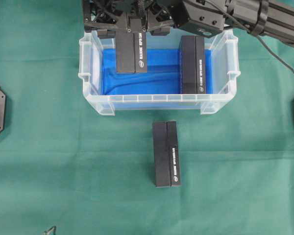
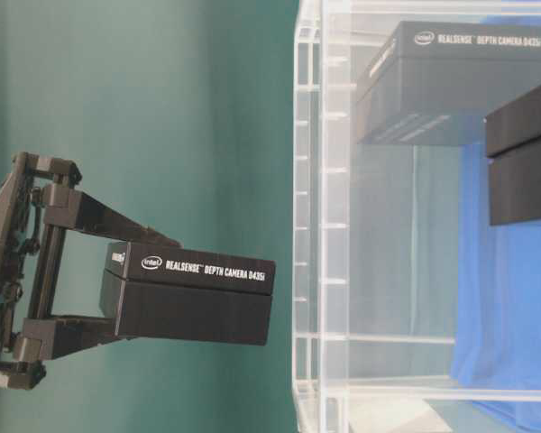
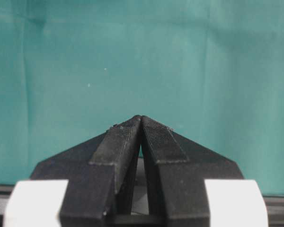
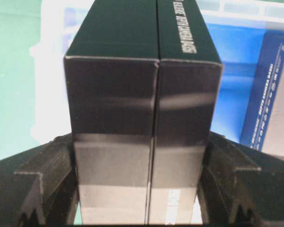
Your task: Take the box out of the case with the right arm.
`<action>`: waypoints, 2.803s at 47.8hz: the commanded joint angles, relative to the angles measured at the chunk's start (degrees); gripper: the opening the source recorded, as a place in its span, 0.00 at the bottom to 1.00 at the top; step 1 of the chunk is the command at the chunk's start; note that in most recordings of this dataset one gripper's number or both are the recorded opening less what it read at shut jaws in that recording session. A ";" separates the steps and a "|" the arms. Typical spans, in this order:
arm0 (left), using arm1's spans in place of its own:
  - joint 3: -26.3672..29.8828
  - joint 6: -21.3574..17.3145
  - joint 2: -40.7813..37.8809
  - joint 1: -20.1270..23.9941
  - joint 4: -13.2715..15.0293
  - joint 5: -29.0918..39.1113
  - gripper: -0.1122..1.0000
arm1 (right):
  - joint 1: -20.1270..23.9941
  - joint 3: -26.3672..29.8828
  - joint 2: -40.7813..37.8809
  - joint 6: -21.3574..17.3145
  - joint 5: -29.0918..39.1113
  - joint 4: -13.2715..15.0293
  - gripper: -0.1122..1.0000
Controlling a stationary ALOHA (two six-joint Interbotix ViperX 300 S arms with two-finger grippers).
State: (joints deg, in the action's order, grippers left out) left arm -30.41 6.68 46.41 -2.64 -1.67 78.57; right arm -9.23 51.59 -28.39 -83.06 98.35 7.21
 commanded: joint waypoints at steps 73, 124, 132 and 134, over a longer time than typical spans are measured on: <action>1.41 -0.09 -0.26 -0.09 -0.09 -0.09 0.12 | 7.65 1.67 3.25 -8.53 0.00 2.20 0.70; 1.32 -0.09 0.26 -0.09 -0.09 -0.09 0.12 | 21.71 1.67 1.93 -23.47 1.49 3.34 0.70; 1.32 -0.09 0.26 -0.26 -0.09 -0.09 0.12 | 21.45 1.58 0.88 -23.47 1.58 3.16 0.70; 1.32 -0.09 0.35 -0.09 -0.09 -0.18 0.12 | 21.36 1.58 0.44 -23.47 1.41 2.99 0.70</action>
State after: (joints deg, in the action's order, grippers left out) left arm -30.41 6.68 46.93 -2.55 -1.67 78.66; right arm 12.39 51.59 -28.92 -106.61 99.84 10.20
